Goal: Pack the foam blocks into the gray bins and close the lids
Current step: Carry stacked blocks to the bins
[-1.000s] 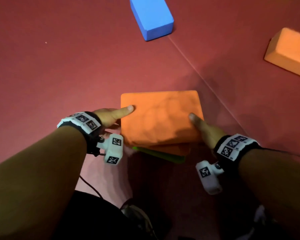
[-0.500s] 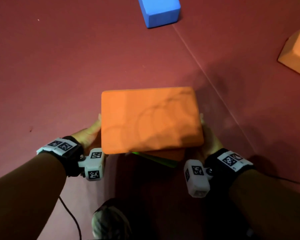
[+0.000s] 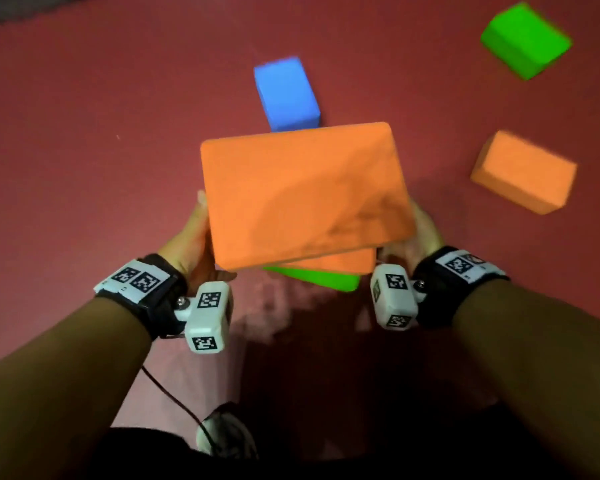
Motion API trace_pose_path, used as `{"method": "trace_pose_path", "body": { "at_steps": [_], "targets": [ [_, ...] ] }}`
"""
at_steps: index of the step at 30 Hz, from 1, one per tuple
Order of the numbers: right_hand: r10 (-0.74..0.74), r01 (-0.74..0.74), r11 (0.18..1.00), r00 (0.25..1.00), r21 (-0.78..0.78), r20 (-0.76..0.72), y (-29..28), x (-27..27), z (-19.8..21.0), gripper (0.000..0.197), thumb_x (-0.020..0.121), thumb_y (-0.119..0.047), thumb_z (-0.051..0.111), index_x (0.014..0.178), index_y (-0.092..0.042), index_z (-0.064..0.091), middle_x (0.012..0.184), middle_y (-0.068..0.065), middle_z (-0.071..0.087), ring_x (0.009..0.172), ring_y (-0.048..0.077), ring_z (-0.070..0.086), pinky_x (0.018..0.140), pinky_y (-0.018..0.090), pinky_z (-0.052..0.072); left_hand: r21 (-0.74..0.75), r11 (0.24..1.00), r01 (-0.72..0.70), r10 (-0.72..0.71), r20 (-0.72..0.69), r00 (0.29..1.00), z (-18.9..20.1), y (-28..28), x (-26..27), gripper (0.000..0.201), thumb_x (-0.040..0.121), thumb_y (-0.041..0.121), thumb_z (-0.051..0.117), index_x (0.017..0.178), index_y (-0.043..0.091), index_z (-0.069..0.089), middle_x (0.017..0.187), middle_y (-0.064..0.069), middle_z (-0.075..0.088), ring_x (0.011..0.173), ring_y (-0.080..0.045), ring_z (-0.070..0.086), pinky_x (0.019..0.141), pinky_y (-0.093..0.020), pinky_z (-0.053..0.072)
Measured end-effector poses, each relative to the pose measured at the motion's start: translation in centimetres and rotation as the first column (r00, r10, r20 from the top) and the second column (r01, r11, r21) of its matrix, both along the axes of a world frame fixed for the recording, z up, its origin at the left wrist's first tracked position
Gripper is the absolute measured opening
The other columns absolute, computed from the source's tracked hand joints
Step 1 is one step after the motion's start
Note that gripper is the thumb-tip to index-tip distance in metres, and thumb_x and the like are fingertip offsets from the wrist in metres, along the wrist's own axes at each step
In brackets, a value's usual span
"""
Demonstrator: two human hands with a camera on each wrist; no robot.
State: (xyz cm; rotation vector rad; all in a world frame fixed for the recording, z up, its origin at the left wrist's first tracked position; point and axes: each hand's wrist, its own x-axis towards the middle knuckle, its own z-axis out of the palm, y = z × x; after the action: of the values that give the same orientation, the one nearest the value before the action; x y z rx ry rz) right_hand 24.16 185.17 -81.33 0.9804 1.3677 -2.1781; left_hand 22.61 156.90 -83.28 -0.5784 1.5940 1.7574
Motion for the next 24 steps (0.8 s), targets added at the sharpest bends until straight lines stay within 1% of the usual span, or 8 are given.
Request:
{"method": "trace_pose_path", "body": {
  "at_steps": [3, 5, 9, 12, 13, 14, 17, 24],
  "targets": [
    [0.033, -0.031, 0.999, 0.995, 0.018, -0.099, -2.5, -3.0, 13.0, 0.054, 0.094, -0.062, 0.039, 0.080, -0.019, 0.067, 0.068, 0.003, 0.072, 0.060, 0.020, 0.069, 0.049, 0.024, 0.051, 0.003, 0.997, -0.073, 0.073, -0.089, 0.993, 12.6, -2.7, -2.8, 0.080, 0.074, 0.089, 0.016, 0.094, 0.038, 0.073, 0.098, -0.003, 0.070, 0.081, -0.022, 0.057, 0.070, -0.031, 0.047],
    [0.019, -0.016, 1.000, 0.987, 0.023, -0.160, -5.3, -4.5, 22.2, 0.050, 0.092, -0.063, 0.044, 0.087, -0.020, 0.071, 0.083, 0.005, 0.075, 0.078, 0.025, 0.070, 0.065, 0.033, 0.054, 0.030, 0.998, -0.059, 0.064, -0.186, 0.980, 21.4, -5.6, -3.8, 0.092, 0.056, 0.097, 0.039, 0.115, 0.033, 0.067, 0.126, -0.011, 0.062, 0.111, -0.031, 0.057, 0.092, -0.049, 0.050],
    [0.069, -0.085, 0.995, 0.962, -0.048, -0.264, -11.8, -6.7, 40.4, 0.057, 0.096, -0.057, 0.044, 0.066, -0.020, 0.075, 0.076, 0.007, 0.073, 0.071, 0.024, 0.069, 0.060, 0.033, 0.055, 0.137, 0.980, -0.143, 0.177, -0.281, 0.943, 38.0, -12.9, -4.6, 0.085, 0.050, 0.097, 0.048, 0.101, 0.031, 0.061, 0.125, -0.003, 0.031, 0.109, -0.029, 0.032, 0.102, -0.057, 0.038],
    [0.108, -0.155, 0.981, 0.938, -0.118, -0.330, -16.3, -6.9, 50.9, 0.053, 0.097, -0.055, 0.045, 0.071, -0.020, 0.076, 0.081, 0.007, 0.073, 0.074, 0.023, 0.068, 0.061, 0.032, 0.057, 0.143, 0.955, -0.258, 0.289, -0.272, 0.918, 46.7, -18.0, -3.8, 0.082, 0.054, 0.094, 0.054, 0.102, 0.027, 0.059, 0.124, -0.004, 0.033, 0.107, -0.026, 0.017, 0.099, -0.057, 0.033],
    [0.150, -0.206, 0.969, 0.929, -0.134, -0.340, -18.8, -7.8, 55.0, 0.050, 0.096, -0.054, 0.048, 0.072, -0.019, 0.075, 0.080, 0.007, 0.073, 0.072, 0.024, 0.068, 0.059, 0.033, 0.056, 0.077, 0.955, -0.286, 0.296, -0.253, 0.921, 50.9, -20.5, -3.5, 0.087, 0.053, 0.094, 0.056, 0.105, 0.024, 0.061, 0.128, -0.010, 0.044, 0.105, -0.037, 0.043, 0.102, -0.061, 0.033],
    [0.147, -0.205, 0.969, 0.930, -0.141, -0.338, -20.3, -8.0, 57.1, 0.047, 0.095, -0.052, 0.051, 0.072, -0.018, 0.074, 0.077, 0.008, 0.073, 0.067, 0.024, 0.069, 0.056, 0.033, 0.056, 0.034, 0.963, -0.266, 0.267, -0.218, 0.939, 53.1, -21.6, -3.1, 0.094, 0.052, 0.095, 0.055, 0.112, 0.022, 0.065, 0.128, -0.017, 0.056, 0.121, -0.054, 0.049, 0.102, -0.062, 0.038],
    [0.168, -0.233, 0.957, 0.929, -0.171, -0.329, -24.2, -9.1, 61.9, 0.044, 0.090, -0.051, 0.056, 0.067, -0.017, 0.072, 0.069, 0.010, 0.071, 0.056, 0.025, 0.067, 0.050, 0.036, 0.055, -0.047, 0.955, -0.294, 0.275, -0.242, 0.931, 58.9, -24.6, -2.1, 0.105, 0.044, 0.098, 0.052, 0.119, 0.026, 0.067, 0.117, -0.013, 0.069, 0.106, -0.030, 0.065, 0.100, -0.053, 0.046],
    [0.212, -0.272, 0.957, 0.891, -0.097, -0.401, -32.1, -17.6, 63.6, 0.032, 0.093, -0.044, 0.056, 0.072, -0.021, 0.065, 0.068, 0.008, 0.068, 0.058, 0.023, 0.065, 0.058, 0.034, 0.055, 0.033, 0.878, -0.477, 0.471, -0.225, 0.853, 60.8, -32.2, -10.4, 0.090, 0.045, 0.096, 0.058, 0.104, 0.028, 0.061, 0.107, -0.007, 0.052, 0.093, -0.027, 0.049, 0.096, -0.046, 0.047]
  ]
}}
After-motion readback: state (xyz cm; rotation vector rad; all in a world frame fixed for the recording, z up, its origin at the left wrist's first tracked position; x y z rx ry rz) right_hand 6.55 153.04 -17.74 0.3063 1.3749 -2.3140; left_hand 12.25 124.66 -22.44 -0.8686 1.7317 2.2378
